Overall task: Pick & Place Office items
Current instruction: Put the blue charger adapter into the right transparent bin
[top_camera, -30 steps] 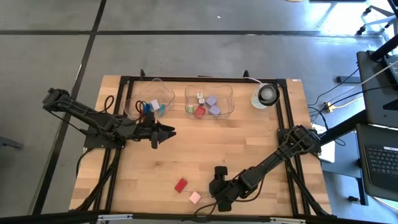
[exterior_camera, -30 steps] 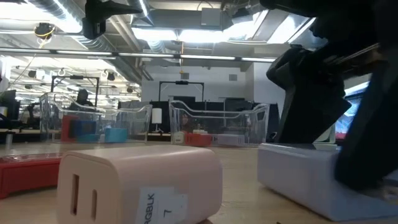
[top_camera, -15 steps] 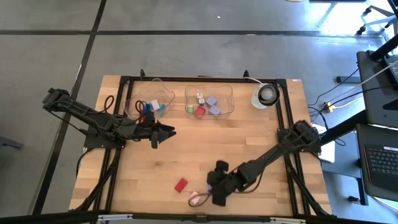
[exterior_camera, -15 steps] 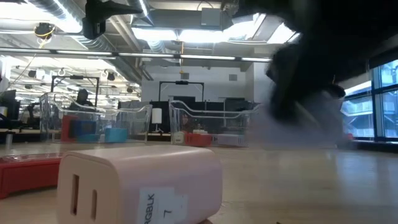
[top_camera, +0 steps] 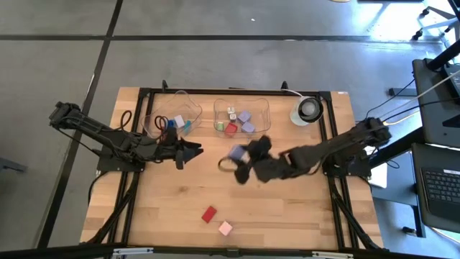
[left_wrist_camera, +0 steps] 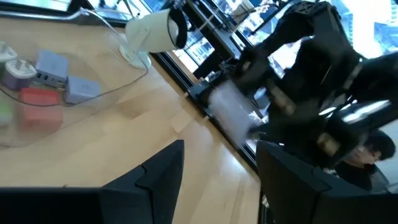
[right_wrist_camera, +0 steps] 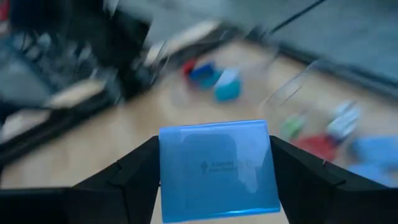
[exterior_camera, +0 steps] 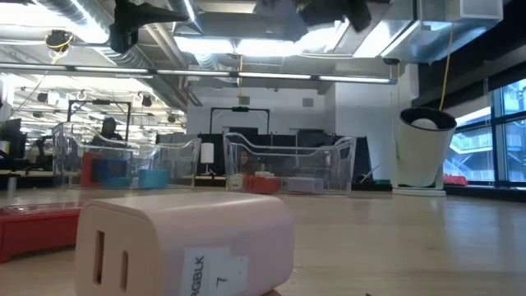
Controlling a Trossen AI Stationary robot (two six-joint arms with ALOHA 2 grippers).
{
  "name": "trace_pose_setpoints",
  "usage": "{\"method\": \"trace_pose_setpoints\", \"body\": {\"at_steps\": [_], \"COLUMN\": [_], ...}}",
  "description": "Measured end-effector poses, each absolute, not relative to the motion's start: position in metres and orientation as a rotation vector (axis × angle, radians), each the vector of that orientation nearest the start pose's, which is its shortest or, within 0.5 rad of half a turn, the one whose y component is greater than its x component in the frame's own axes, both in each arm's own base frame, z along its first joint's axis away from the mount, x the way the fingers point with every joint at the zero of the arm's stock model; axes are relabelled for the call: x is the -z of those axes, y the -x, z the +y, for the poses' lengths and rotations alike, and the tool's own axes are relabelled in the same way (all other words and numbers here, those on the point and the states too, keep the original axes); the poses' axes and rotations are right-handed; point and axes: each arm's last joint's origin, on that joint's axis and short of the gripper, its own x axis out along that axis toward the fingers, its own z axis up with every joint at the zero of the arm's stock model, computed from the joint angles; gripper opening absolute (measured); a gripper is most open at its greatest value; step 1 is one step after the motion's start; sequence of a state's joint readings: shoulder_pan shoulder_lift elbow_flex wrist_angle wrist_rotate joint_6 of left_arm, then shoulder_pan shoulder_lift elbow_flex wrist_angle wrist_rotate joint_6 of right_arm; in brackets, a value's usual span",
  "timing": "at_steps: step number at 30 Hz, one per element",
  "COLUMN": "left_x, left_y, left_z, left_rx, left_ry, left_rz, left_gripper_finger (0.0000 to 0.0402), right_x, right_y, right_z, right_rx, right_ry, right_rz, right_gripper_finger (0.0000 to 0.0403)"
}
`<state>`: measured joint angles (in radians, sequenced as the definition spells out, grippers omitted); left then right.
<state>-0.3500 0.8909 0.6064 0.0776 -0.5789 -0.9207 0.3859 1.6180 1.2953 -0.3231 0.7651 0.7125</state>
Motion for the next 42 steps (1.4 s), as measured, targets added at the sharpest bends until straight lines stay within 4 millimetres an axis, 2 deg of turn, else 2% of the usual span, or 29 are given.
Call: {"method": "trace_pose_setpoints", "body": {"at_steps": [4,9,17,22,26,34,39,42], "left_x": [-0.279,-0.28,-0.282,-0.282,-0.282,-0.281,-0.28,-0.28], "left_y": [-0.189,-0.187,-0.182,-0.183,-0.185,-0.188,-0.189,-0.19], "left_z": [-0.05,-0.044,-0.03,-0.019,-0.012,-0.001,0.003,0.003], "left_rx": [-0.369,-0.557,-0.898,-0.971,-0.978,-0.94,-0.899,-0.868], "left_ry": [0.771,0.62,0.303,0.156,0.063,0.036,0.044,0.048], "left_rz": [0.031,-0.036,-0.06,0.002,0.058,0.096,0.107,0.112], "left_gripper_finger": [0.0196,0.0196,0.0196,0.0196,0.0196,0.0196,0.0196,0.0196], "right_x": [-0.32,-0.337,-0.343,-0.344,-0.343,-0.322,-0.283,-0.259], "right_y": [-0.324,-0.319,-0.325,-0.326,-0.329,-0.342,-0.35,-0.358], "right_z": [0.095,0.076,0.046,0.022,0.001,-0.039,-0.07,-0.082], "right_rx": [0.634,0.738,0.892,0.998,1.014,0.862,0.932,0.9], "right_ry": [-0.288,-0.159,0.012,0.009,-0.114,-0.507,-0.603,-0.7], "right_rz": [0.282,0.228,0.225,0.216,0.178,0.209,0.387,0.479], "right_gripper_finger": [0.0257,0.0257,0.0257,0.0257,0.0257,0.0275,0.0272,0.0267]}}
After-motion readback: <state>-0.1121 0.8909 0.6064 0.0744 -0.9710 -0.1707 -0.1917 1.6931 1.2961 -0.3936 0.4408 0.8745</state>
